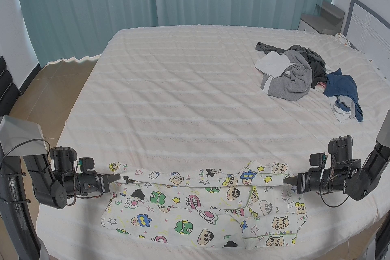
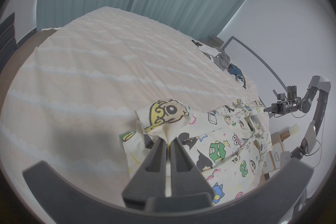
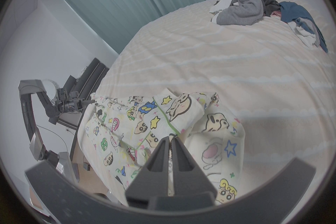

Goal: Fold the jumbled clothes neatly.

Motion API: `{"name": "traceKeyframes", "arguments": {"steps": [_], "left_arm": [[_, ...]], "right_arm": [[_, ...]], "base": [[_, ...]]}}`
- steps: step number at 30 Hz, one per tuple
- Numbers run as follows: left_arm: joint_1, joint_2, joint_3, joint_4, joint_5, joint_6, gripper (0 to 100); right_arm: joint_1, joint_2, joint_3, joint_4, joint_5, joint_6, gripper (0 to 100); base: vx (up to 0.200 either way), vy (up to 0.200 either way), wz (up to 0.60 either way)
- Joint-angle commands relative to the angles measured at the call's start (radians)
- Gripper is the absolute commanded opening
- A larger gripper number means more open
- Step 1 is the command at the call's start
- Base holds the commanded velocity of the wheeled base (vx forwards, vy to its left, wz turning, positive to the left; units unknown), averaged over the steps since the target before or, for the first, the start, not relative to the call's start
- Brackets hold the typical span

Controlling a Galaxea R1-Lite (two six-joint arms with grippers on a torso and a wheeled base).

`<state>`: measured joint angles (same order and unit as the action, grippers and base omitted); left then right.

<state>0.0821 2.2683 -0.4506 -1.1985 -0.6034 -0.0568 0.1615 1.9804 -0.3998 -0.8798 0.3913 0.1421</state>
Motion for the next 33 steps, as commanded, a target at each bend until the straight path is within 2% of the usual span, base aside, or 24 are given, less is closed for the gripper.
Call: {"name": "traceKeyframes", "arguments": {"steps": [1,12,31,32,33], "left_arm": [[0.002,-0.001,0.018,-0.001,-0.001,0.005,0],[0.004,0.002,0.058,-0.003,-0.003,0.045,0],[0.004,0.002,0.101,-0.003,-0.004,0.086,0],[0.004,0.002,0.101,-0.003,-0.004,0.086,0],[0.004,0.004,0.101,-0.003,-0.004,0.086,0]], "right_arm": [[0.0,-0.011,0.036,-0.001,0.003,-0.012,0],[-0.008,-0.028,0.098,0.001,0.02,-0.053,0],[-0.023,0.031,0.036,0.013,-0.005,-0.058,0],[-0.023,0.031,0.036,0.013,-0.005,-0.058,100],[-0.023,0.046,0.032,0.012,-0.014,-0.058,100]], "base": [[0.0,0.0,0.0],[0.0,0.0,0.0],[0.0,0.0,0.0],[0.0,0.0,0.0],[0.0,0.0,0.0]]}}
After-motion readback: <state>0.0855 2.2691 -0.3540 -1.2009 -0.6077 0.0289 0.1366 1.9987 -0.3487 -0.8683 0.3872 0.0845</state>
